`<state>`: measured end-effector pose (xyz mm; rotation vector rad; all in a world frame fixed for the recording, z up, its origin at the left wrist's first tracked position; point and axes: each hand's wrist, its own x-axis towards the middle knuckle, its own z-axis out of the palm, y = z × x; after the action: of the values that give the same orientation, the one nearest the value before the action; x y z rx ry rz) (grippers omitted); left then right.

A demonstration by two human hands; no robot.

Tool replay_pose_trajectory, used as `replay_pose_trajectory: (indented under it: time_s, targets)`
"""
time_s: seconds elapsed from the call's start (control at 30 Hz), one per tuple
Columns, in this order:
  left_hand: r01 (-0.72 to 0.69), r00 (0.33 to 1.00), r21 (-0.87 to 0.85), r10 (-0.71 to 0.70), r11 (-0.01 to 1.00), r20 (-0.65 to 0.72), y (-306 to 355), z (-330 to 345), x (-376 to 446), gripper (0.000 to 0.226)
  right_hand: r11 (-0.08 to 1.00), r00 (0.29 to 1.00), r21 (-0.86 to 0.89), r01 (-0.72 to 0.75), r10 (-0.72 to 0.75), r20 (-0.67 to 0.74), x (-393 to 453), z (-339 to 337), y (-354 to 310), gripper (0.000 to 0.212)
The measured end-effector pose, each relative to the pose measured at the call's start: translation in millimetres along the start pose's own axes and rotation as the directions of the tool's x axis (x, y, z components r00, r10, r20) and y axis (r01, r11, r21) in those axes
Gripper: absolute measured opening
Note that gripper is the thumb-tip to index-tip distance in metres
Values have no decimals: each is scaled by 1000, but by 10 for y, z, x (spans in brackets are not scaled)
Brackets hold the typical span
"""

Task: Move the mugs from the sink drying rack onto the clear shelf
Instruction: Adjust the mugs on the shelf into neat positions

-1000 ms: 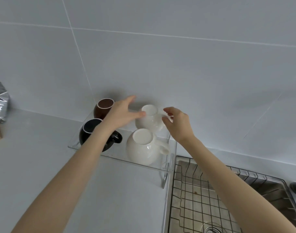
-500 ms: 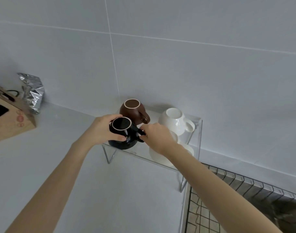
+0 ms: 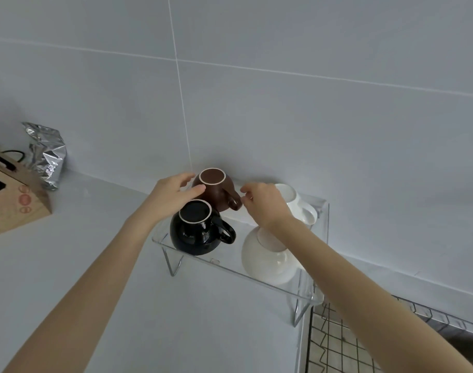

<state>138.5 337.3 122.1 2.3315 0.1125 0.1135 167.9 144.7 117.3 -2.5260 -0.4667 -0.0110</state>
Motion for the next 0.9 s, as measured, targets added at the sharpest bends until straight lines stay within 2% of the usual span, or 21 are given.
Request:
replay_pose_trajectory:
  time_s: [0.1, 0.2, 0.33, 0.43, 0.67, 0.9]
  targets:
    - [55, 998, 32, -56, 998, 12, -21, 103, 259, 52, 999, 999, -29, -34, 35, 41, 149, 39, 22, 28]
    - [88, 996, 53, -89, 995, 29, -77, 159, 400, 47, 996, 996, -84, 1, 7, 85, 226, 127, 13, 23]
    - [20, 1000, 37, -21, 999, 15, -125, 200, 441, 32, 987, 997, -156, 34, -23, 73, 308, 165, 22, 18]
    - [-15, 1000, 43, 16, 999, -25, -114, 204, 438, 29, 982, 998, -183, 52, -42, 55, 343, 163, 33, 19]
    - [-58, 985, 130, 77, 990, -151, -50, 261, 402, 30, 985, 998, -162, 58, -52, 40, 455, 158, 115, 19]
    - [-64, 978, 186, 98, 981, -184, -42, 290, 424, 35, 985, 995, -142, 93, -86, 56, 587, 131, 190, 23]
